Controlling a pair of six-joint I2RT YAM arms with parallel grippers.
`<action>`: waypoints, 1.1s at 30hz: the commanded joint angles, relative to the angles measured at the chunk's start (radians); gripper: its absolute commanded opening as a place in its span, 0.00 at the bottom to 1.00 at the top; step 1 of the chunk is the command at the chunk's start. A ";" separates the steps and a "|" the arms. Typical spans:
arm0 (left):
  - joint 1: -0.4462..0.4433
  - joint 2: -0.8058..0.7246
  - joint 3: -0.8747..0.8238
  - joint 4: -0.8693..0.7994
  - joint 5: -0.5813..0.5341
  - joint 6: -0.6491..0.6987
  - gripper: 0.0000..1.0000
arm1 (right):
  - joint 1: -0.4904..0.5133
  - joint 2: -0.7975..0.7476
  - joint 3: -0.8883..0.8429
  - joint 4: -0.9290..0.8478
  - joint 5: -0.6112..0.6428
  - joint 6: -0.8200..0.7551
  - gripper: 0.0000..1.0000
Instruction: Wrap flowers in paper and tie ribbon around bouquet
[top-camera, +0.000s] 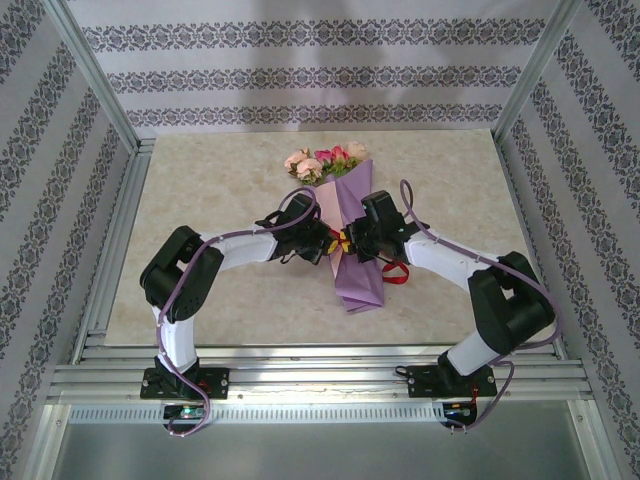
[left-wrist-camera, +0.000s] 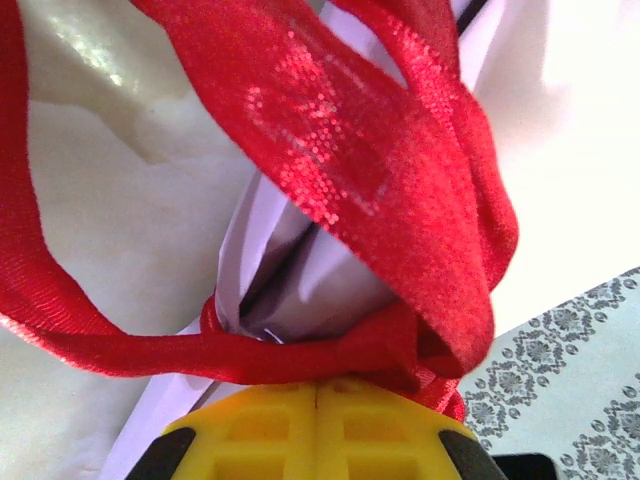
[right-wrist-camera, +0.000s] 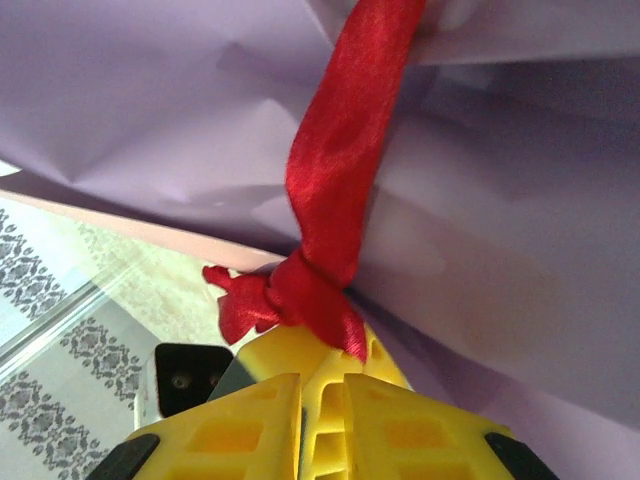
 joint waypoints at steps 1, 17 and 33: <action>0.009 -0.025 -0.024 0.068 -0.006 -0.046 0.00 | -0.010 0.018 0.026 -0.019 0.038 0.022 0.20; 0.008 -0.023 -0.024 0.078 -0.001 -0.053 0.00 | -0.016 0.047 0.053 -0.006 0.060 0.054 0.20; 0.006 -0.023 -0.023 0.082 -0.001 -0.052 0.00 | -0.017 0.090 0.069 -0.003 0.067 0.060 0.19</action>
